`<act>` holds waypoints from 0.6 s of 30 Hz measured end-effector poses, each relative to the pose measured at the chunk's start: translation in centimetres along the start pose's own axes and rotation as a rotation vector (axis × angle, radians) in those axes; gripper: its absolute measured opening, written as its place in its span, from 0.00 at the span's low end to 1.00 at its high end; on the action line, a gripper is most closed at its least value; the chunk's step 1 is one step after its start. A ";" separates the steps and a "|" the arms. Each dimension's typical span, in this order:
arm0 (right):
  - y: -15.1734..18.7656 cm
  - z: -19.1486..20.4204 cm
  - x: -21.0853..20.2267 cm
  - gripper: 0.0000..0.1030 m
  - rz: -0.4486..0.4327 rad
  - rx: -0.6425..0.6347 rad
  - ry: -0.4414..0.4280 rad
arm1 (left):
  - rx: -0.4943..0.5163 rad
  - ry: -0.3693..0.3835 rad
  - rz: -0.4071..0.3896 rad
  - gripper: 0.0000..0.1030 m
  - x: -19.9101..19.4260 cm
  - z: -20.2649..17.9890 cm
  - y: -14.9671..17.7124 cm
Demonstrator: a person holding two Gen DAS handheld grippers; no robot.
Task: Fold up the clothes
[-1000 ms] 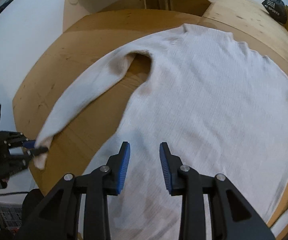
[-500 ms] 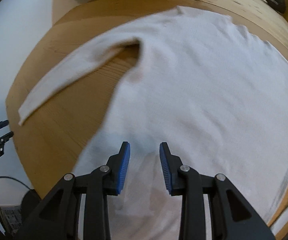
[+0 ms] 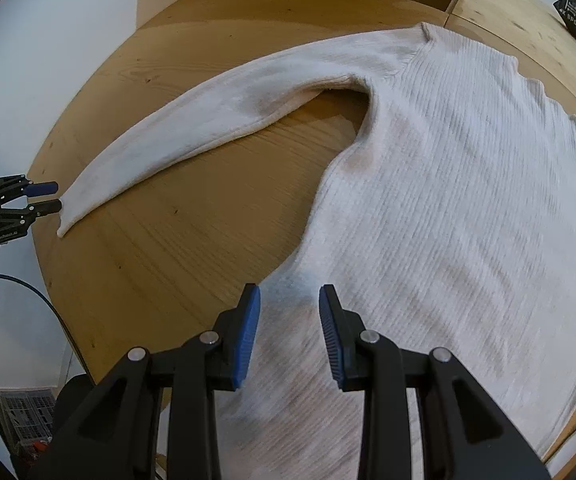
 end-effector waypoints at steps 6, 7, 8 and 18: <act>-0.9 -0.7 -0.4 0.30 -0.007 0.017 -0.004 | 0.014 0.014 0.009 0.36 1.1 -0.5 -0.2; -1.3 -1.0 -0.4 0.30 -0.011 0.024 -0.007 | 0.018 0.009 0.004 0.35 1.1 -0.6 -0.3; -1.9 -1.4 -0.9 0.30 -0.021 0.036 -0.009 | 0.024 0.012 -0.003 0.31 1.1 -0.8 -0.3; -12.9 -6.4 -4.7 0.29 -0.147 0.068 0.077 | -0.120 0.027 -0.107 0.05 0.1 1.0 -1.3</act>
Point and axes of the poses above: each gripper's, at about its wrist camera, not at the fingertips, and x roughly the way its jaws point, z to its left, y to its underside, the point moved 6 cm from there along x, roughly the way its jaws point, and after that the axes turned 10 degrees about -y, right-handed, at the moved point
